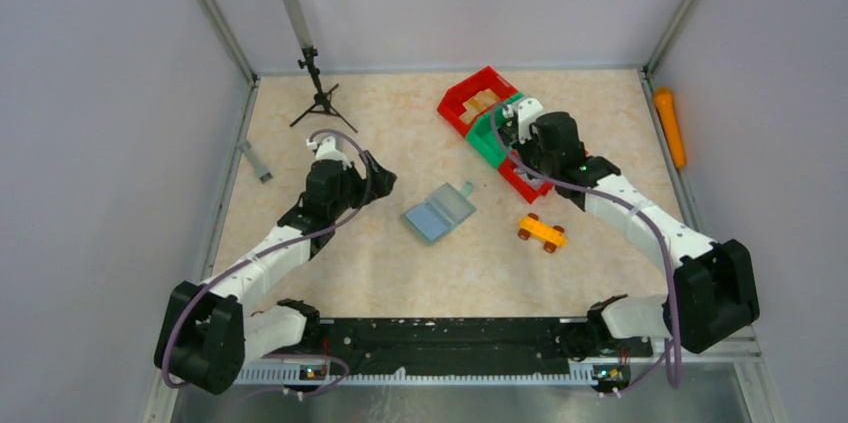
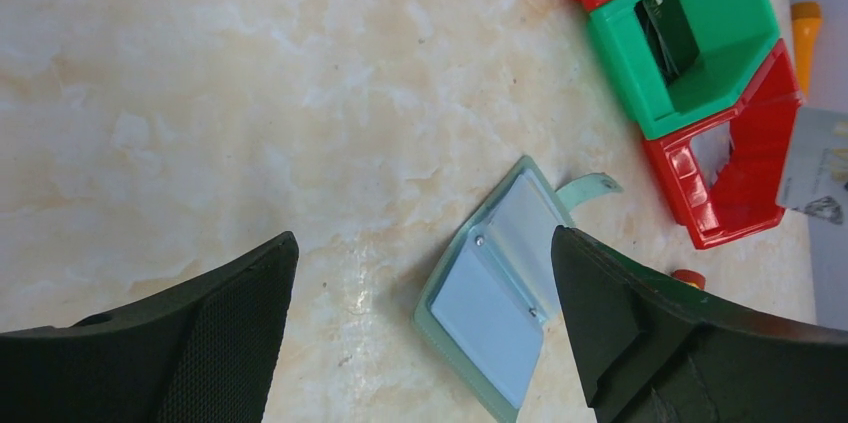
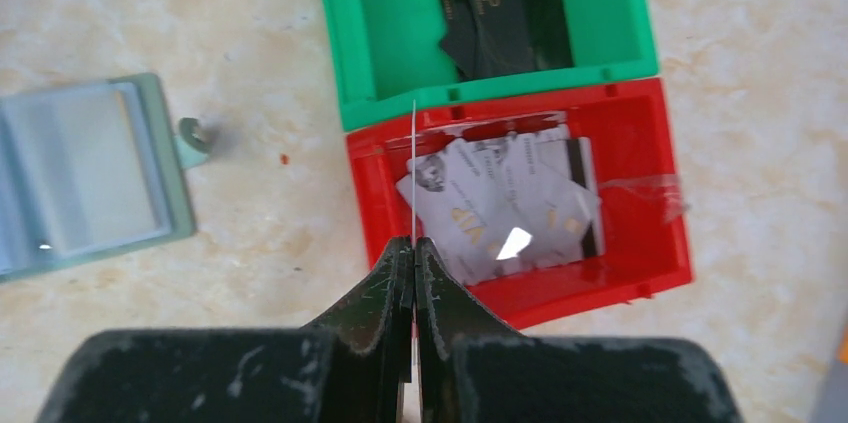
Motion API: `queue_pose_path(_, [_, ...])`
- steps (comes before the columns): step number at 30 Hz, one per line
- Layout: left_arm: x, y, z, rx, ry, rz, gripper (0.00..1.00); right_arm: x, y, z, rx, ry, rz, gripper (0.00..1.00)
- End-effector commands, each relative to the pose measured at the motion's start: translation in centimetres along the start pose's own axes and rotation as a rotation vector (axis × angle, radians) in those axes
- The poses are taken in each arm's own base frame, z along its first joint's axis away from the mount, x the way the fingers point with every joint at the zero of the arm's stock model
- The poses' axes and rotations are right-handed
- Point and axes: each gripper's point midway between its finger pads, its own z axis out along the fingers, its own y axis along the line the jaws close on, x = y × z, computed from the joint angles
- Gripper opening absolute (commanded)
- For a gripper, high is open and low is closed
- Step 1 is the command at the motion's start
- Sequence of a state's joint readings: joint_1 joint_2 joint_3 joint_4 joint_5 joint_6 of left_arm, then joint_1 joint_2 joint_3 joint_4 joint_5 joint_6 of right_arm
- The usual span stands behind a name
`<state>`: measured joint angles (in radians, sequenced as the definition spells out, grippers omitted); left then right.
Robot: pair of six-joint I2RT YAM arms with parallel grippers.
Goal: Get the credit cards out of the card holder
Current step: Place the credit card in the storage box.
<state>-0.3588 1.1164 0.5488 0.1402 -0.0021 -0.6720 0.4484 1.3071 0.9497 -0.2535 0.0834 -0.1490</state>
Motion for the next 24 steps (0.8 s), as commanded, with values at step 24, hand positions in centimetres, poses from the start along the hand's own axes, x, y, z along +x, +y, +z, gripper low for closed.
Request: queue_pose_path(24, [-0.4,-2.4,-0.7,0.13,-0.008,0.019,0.99,1.4,-3.6,3.4,0.016,0.159,-0.27,0.0])
